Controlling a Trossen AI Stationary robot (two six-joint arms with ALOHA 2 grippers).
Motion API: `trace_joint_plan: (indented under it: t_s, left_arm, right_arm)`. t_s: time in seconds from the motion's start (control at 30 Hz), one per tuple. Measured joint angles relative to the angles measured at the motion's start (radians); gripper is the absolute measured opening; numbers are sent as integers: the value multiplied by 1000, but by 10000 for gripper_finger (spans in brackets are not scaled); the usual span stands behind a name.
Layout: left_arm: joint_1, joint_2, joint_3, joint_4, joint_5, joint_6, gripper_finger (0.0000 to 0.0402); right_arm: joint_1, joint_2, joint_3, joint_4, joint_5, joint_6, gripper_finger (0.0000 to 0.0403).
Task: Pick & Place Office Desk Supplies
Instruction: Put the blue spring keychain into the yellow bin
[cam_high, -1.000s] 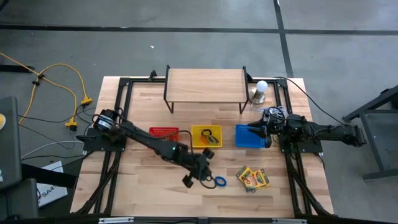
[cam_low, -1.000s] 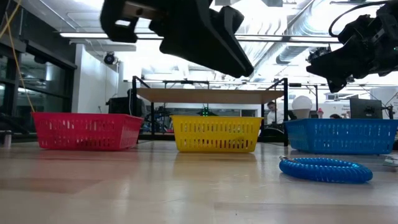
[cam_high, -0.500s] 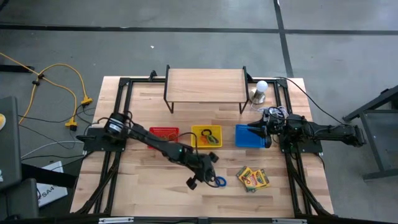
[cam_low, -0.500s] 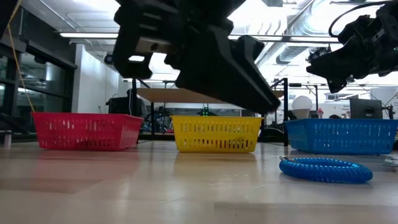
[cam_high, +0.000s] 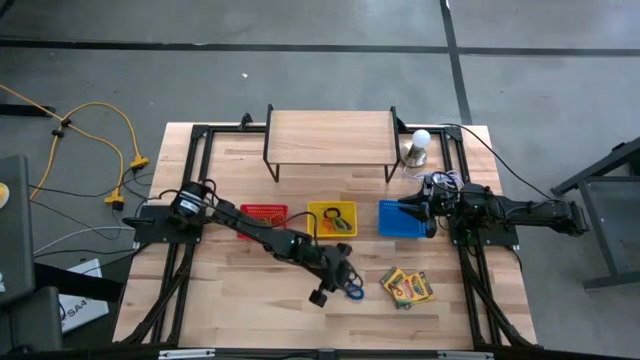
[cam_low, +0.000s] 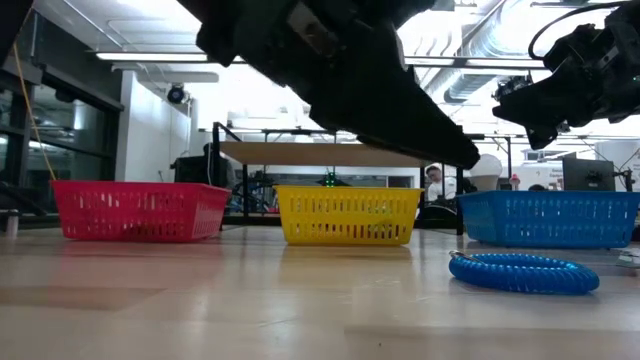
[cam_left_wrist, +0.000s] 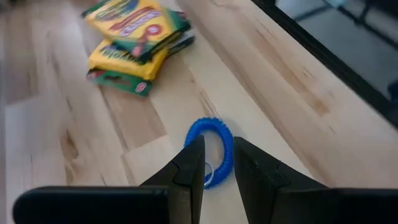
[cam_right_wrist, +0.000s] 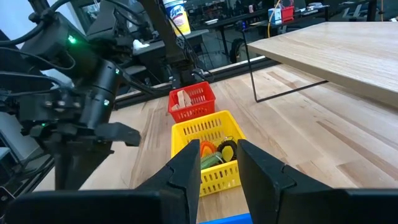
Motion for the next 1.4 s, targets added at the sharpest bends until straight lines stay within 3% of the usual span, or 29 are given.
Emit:
trace_joint_plan:
  t_s: [0.67, 1.1, 1.4]
  left_arm:
    - [11, 0, 0, -75, -63, -170, 77]
    - [-20, 26, 1, 4, -5, -77, 77]
    - [-30, 49, 3, 8, -58, -64, 77]
  right_arm:
    - [0, 0, 0, -1, 0, 0, 94]
    - [0, 0, 0, -1, 1, 0, 94]
    - [0, 0, 0, 3, 1, 0, 94]
